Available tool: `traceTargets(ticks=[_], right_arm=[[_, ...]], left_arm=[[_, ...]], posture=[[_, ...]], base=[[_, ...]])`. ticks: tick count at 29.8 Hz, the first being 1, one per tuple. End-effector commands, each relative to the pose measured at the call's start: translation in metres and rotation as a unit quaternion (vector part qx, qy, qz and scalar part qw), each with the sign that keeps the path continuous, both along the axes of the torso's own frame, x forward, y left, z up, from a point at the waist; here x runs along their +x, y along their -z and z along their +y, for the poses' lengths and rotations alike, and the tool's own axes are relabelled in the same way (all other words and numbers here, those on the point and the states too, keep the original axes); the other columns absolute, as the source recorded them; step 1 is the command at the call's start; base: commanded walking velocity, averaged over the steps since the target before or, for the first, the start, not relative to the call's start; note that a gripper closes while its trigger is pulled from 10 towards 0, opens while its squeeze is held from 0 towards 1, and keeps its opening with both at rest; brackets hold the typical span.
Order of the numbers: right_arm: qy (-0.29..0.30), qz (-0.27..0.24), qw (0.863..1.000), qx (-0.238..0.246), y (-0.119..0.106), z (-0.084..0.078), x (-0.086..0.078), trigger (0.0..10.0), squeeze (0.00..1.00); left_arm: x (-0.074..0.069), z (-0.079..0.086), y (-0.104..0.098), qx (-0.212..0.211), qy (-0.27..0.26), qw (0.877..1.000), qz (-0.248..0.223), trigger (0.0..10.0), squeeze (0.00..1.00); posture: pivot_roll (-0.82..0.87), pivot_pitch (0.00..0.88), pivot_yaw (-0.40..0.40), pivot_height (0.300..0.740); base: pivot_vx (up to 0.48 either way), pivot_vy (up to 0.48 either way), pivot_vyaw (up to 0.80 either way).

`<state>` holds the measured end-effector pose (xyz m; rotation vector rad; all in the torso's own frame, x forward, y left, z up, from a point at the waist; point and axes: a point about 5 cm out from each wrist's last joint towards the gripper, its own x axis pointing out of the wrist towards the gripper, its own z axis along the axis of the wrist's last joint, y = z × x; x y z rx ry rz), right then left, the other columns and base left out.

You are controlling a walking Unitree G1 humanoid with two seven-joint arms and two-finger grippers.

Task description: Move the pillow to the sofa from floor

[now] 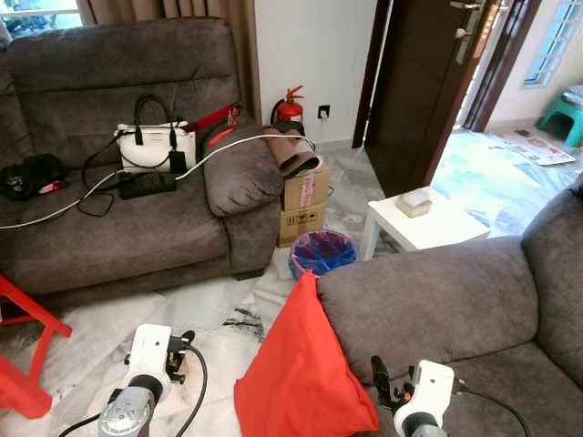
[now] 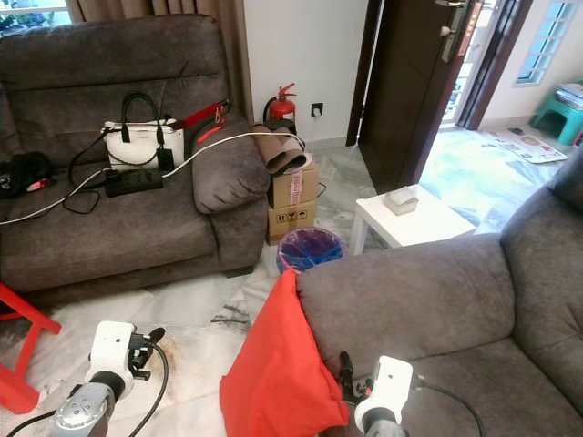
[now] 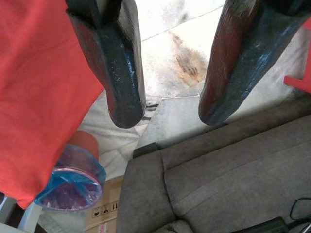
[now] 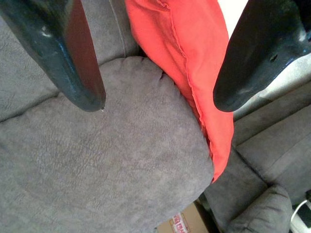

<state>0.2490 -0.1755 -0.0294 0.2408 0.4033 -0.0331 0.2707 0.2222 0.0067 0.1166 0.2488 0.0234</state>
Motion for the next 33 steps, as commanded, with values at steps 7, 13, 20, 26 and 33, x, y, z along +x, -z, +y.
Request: traceTargets(ticks=[7, 13, 20, 26, 33], right_arm=[[-0.006, 0.008, 1.0, -0.007, 0.0008, 0.0018, 0.0006, 10.0, 0.0], [-0.013, 0.025, 1.0, -0.008, 0.0022, 0.0048, 0.0025, 10.0, 0.0], [-0.011, 0.011, 1.0, -0.008, -0.0003, 0.0033, 0.0035, 10.0, 0.0], [-0.012, 0.013, 1.0, -0.009, -0.0006, 0.0026, 0.0044, 10.0, 0.0], [-0.017, 0.029, 0.999, -0.016, 0.0008, 0.0035, 0.0052, 10.0, 0.0]], left_arm=[[-0.0011, 0.0004, 0.0015, -0.005, -0.008, 1.0, 0.003, 10.0, 0.0], [-0.0009, 0.0, 0.0016, -0.007, -0.011, 1.0, 0.002, 10.0, 0.0], [0.0008, 0.0, 0.0006, -0.012, -0.016, 1.0, 0.001, 10.0, 0.0], [0.0012, -0.0002, 0.0007, -0.014, -0.018, 1.0, 0.003, 10.0, 0.0], [0.0013, -0.0008, 0.001, -0.017, -0.02, 1.0, 0.003, 10.0, 0.0]], posture=[[0.09, 0.051, 0.015, 0.71], [0.09, 0.057, 0.013, 0.7], [0.09, 0.061, 0.01, 0.69], [0.09, 0.061, 0.008, 0.69], [0.09, 0.06, 0.006, 0.68]], base=[[0.0, 0.0, 0.0], [0.0, 0.0, 0.0], [0.0, 0.0, 0.0], [0.0, 0.0, 0.0], [0.0, 0.0, 0.0]])
